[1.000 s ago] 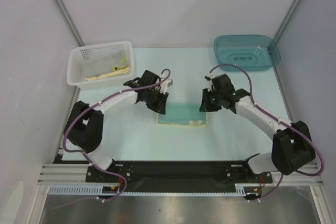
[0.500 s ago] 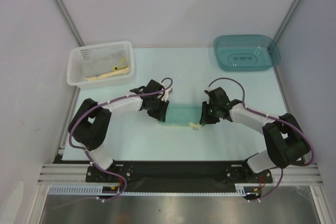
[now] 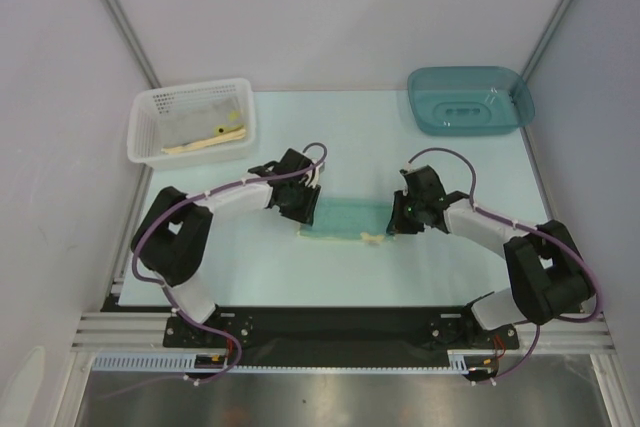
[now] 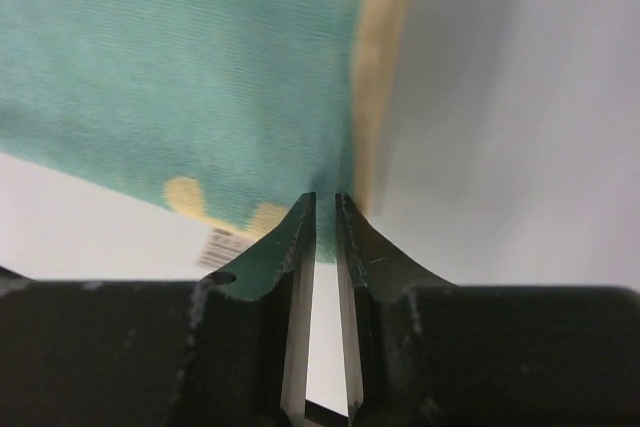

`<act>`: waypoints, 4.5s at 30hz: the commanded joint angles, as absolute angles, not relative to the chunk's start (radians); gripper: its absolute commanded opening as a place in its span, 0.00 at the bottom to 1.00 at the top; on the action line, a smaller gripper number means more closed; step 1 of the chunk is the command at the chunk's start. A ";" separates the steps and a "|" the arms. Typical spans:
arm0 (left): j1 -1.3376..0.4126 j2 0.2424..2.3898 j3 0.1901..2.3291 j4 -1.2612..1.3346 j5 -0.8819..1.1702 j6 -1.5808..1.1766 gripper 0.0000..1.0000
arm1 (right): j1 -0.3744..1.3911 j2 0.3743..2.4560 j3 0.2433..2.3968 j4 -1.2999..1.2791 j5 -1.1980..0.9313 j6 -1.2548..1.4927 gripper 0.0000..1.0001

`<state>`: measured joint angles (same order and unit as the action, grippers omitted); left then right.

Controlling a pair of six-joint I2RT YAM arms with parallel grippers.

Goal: Fold and stack the towels
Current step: Fold the towel, then neatly place the folded towel into the bin

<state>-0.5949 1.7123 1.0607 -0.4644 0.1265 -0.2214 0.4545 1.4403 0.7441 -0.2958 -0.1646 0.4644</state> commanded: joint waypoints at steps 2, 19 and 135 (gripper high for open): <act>-0.584 1.740 1.037 -0.448 0.092 -0.268 0.39 | 0.428 1.437 0.690 -0.253 -0.133 0.479 0.18; -0.577 1.640 1.172 -0.574 0.132 -0.245 0.47 | 0.468 1.356 0.810 -0.301 -0.256 0.502 0.22; -0.408 2.212 2.094 -0.888 -0.092 -0.296 0.00 | 0.397 1.181 0.735 -0.244 -0.252 0.428 1.00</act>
